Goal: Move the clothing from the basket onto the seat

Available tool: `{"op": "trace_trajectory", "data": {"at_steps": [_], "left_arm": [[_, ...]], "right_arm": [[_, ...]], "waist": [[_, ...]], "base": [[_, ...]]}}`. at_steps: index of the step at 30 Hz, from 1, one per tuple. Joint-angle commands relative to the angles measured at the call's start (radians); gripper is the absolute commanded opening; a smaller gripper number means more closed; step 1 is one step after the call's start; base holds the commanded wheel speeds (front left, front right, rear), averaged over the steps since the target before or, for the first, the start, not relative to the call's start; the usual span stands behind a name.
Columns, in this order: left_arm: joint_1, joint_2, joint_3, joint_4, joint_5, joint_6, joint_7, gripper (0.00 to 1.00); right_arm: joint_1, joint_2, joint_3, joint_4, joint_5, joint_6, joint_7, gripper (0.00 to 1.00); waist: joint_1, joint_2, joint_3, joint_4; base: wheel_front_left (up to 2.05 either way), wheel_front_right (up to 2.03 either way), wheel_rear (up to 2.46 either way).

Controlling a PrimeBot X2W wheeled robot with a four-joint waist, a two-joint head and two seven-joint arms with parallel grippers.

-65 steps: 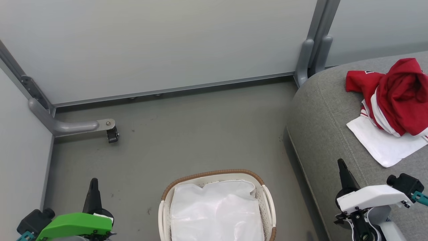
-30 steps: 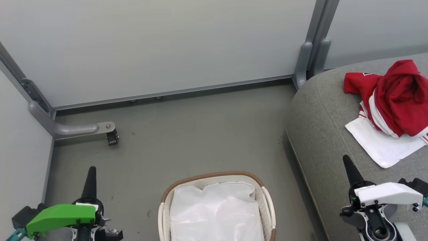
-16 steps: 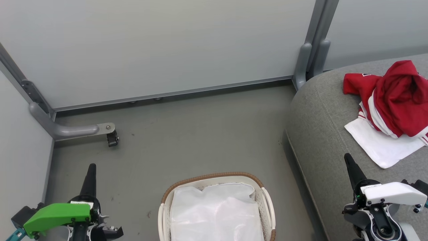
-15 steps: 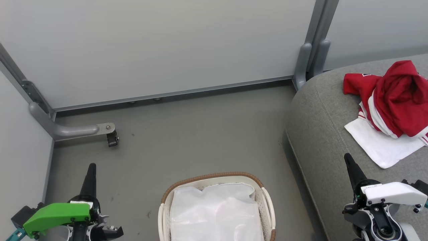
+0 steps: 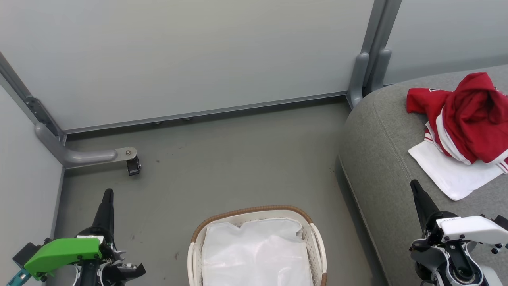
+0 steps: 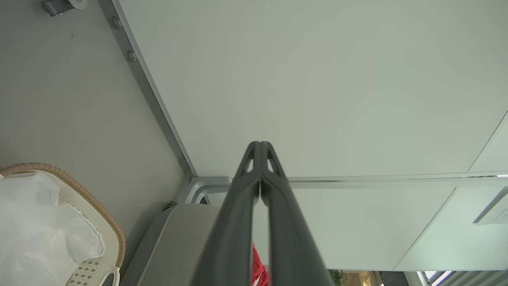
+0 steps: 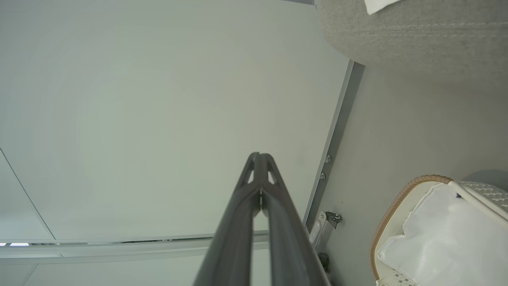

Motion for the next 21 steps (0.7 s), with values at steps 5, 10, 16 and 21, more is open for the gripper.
{"op": "trace_trajectory", "data": {"at_steps": [5,10,16,21], "left_arm": [[-0.021,0.007,0.007,-0.007,-0.043,-0.008,0.015,0.00],[-0.023,0.008,0.009,-0.008,-0.071,-0.010,0.022,0.00],[-0.021,0.008,0.009,-0.007,-0.068,-0.010,0.022,0.00],[-0.021,0.008,0.009,-0.007,-0.068,-0.010,0.022,0.00]], "right_arm": [[0.010,-0.006,-0.008,-0.009,0.048,0.000,0.013,0.00],[0.011,-0.006,-0.012,-0.013,0.078,0.000,0.021,0.00],[0.011,-0.006,-0.011,-0.012,0.074,0.000,0.021,0.00],[0.011,-0.006,-0.011,-0.012,0.074,0.000,0.021,0.00]], "waist": [[0.0000,0.0000,-0.002,0.000],[0.0000,0.0000,-0.004,-0.001],[0.0000,0.0000,-0.004,-0.001],[0.0000,0.0000,-0.004,-0.001]], "base": [[0.00,0.00,0.00],[0.00,0.00,0.00],[0.00,0.00,0.00],[0.00,0.00,0.00]]}}
